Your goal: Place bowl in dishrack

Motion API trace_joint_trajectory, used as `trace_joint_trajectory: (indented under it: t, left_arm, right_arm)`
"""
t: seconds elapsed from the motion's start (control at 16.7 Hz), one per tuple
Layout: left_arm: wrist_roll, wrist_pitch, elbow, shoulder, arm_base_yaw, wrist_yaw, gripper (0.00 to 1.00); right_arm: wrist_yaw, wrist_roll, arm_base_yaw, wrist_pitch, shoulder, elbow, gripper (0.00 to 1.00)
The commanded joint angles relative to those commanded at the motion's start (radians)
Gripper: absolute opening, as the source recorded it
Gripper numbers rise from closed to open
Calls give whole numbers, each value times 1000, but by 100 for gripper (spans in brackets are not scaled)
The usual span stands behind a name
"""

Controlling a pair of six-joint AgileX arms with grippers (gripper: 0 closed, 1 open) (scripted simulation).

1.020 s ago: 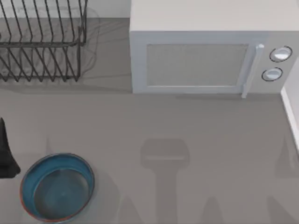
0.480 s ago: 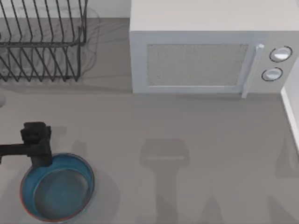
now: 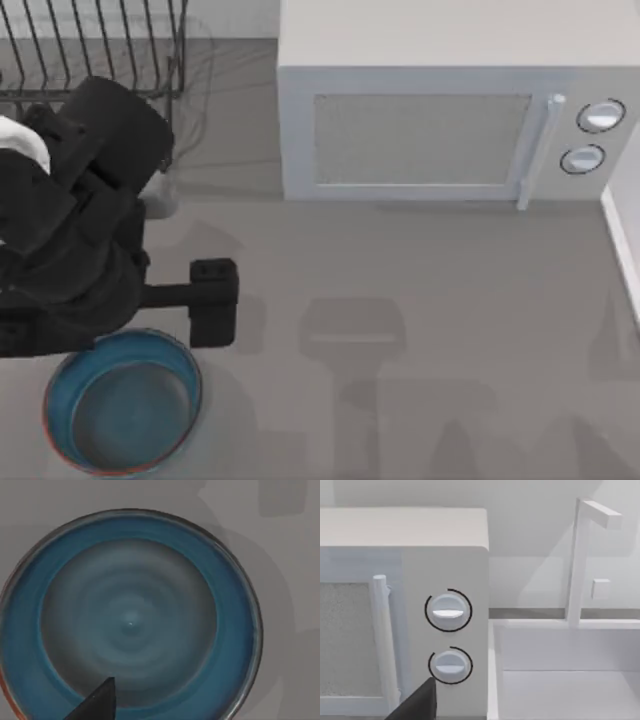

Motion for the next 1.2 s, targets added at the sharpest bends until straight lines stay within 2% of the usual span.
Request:
trace_joint_trajectory:
  t: [0.3,0.72,0.9,1.2]
  left_arm:
    - [-94,-164,183,226,-96,2,100]
    - [-104,-178,200,250,-103,2,100]
    - [-101,-109,149,273,-104,2,100]
    - [-99,143,-8,355,-103,2,100]
  right_arm:
    - [0,0,0,0,0,0,100]
    - [0,0,0,0,0,0,100]
    - [0,0,0,0,0,0,100]
    - [0,0,0,0,0,0,100]
